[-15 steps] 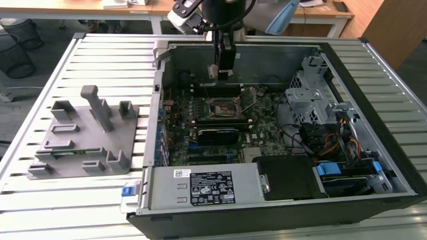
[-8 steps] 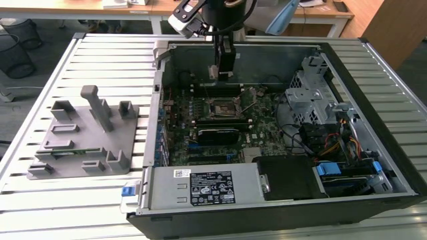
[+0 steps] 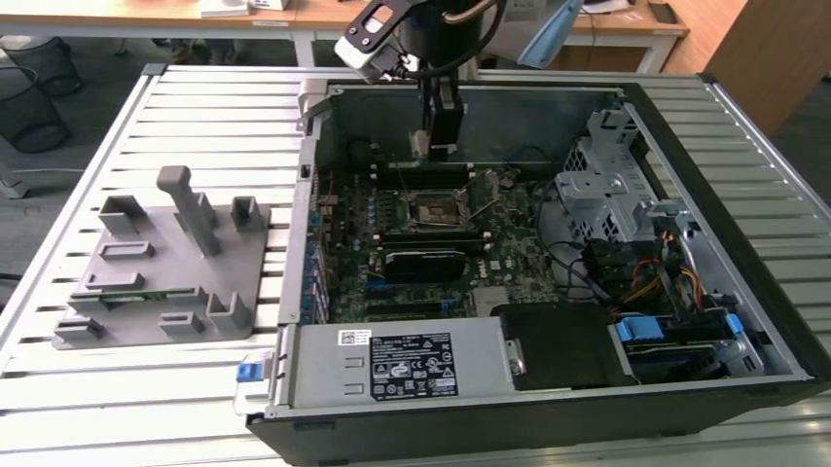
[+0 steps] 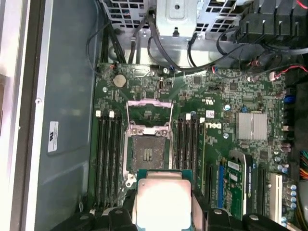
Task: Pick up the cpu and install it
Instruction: 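Place the cpu into insertion slot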
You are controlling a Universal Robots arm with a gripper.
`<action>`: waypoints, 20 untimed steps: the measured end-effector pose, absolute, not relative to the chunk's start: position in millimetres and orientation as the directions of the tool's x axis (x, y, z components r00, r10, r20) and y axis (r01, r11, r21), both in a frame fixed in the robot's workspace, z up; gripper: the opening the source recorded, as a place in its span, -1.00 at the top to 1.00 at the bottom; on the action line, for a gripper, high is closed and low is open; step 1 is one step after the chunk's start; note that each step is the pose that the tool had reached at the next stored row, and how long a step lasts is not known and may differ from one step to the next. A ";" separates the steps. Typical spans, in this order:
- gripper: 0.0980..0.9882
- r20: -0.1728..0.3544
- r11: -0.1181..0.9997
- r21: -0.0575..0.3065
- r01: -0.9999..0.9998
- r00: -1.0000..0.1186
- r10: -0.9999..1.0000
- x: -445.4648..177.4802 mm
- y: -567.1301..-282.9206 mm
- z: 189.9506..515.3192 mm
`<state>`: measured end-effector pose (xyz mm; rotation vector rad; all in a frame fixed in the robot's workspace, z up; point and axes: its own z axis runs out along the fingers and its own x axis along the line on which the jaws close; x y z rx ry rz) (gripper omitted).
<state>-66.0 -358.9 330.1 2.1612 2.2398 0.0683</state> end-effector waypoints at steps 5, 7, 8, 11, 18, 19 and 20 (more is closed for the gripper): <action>0.01 0.012 0.035 0.051 0.998 -0.036 0.999 -65.5 -358.9 325.4; 0.01 0.015 0.035 0.051 0.998 -0.036 0.999 -65.5 -358.9 323.3; 0.01 0.015 0.035 0.051 0.998 -0.036 0.999 -65.5 -358.6 322.1; 0.01 0.015 0.038 0.051 0.998 -0.039 0.999 -64.8 -357.0 317.6; 0.01 0.015 0.079 0.051 0.996 -0.080 0.997 -63.1 -354.5 311.9; 0.01 0.015 0.079 0.051 0.996 -0.080 0.997 -62.9 -353.9 311.3; 0.01 0.015 0.079 0.051 0.996 -0.080 0.997 -62.6 -353.3 310.6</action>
